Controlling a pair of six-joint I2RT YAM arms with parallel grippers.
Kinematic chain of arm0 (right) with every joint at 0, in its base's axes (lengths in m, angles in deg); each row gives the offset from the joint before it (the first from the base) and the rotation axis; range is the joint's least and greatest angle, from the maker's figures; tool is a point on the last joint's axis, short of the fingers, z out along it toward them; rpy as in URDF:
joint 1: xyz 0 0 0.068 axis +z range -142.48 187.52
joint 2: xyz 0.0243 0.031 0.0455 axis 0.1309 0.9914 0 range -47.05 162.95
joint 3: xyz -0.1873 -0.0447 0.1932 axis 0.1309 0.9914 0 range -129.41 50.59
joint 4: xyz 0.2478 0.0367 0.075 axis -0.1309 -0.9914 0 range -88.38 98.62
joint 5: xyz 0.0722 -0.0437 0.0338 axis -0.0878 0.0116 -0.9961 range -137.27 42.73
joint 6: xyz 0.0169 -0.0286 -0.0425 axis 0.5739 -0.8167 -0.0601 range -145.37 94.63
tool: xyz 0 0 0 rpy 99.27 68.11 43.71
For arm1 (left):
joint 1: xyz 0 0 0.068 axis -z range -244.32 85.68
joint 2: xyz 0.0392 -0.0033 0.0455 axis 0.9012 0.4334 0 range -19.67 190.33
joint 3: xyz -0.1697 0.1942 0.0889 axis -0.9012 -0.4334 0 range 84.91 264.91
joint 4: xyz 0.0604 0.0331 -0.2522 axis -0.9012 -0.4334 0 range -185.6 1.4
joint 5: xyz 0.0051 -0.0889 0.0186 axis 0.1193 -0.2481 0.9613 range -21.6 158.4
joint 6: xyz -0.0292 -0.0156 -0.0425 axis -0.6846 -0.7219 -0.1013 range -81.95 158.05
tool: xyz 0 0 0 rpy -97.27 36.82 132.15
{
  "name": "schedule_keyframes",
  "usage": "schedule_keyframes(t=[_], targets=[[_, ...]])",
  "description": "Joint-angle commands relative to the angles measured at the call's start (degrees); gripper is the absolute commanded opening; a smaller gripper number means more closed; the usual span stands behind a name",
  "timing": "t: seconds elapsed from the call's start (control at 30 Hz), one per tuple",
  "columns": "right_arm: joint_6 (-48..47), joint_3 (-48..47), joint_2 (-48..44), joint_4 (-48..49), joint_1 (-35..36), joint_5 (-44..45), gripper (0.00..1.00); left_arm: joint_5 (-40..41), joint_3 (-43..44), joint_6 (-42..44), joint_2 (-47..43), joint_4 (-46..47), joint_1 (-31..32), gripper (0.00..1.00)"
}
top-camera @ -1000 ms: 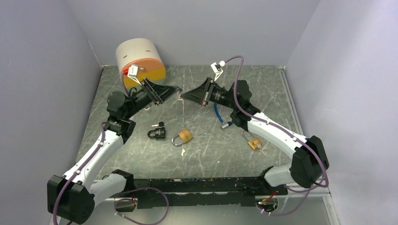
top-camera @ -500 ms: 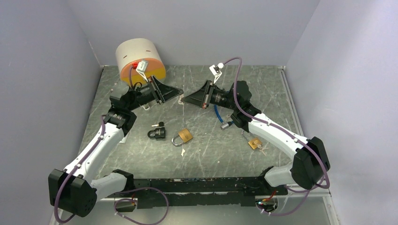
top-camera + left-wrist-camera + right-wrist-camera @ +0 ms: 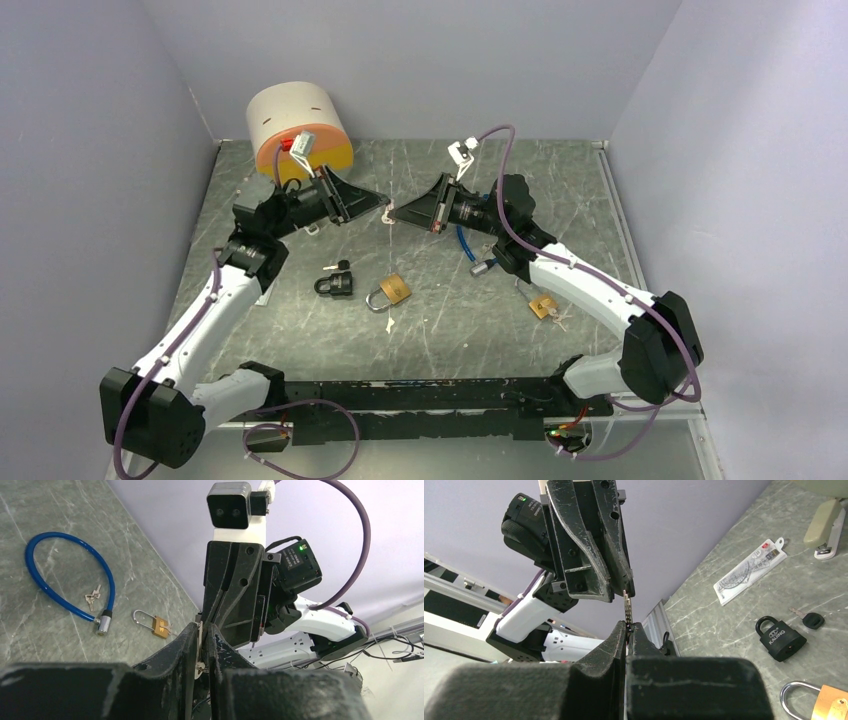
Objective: Unlock with the key
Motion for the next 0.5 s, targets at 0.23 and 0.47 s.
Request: schedule_keyframes(t=[0.23, 0.47], targets=[[0.5, -0.1, -1.0, 3.4, -0.3, -0.2, 0.00, -2.6, -0.5, -0.7, 0.0, 3.3, -0.5, 0.26], [1.0, -0.1, -0.5, 4.3, -0.3, -1.1, 0.00, -4.0, -0.8, -0.4, 0.7, 3.0, -0.5, 0.15]])
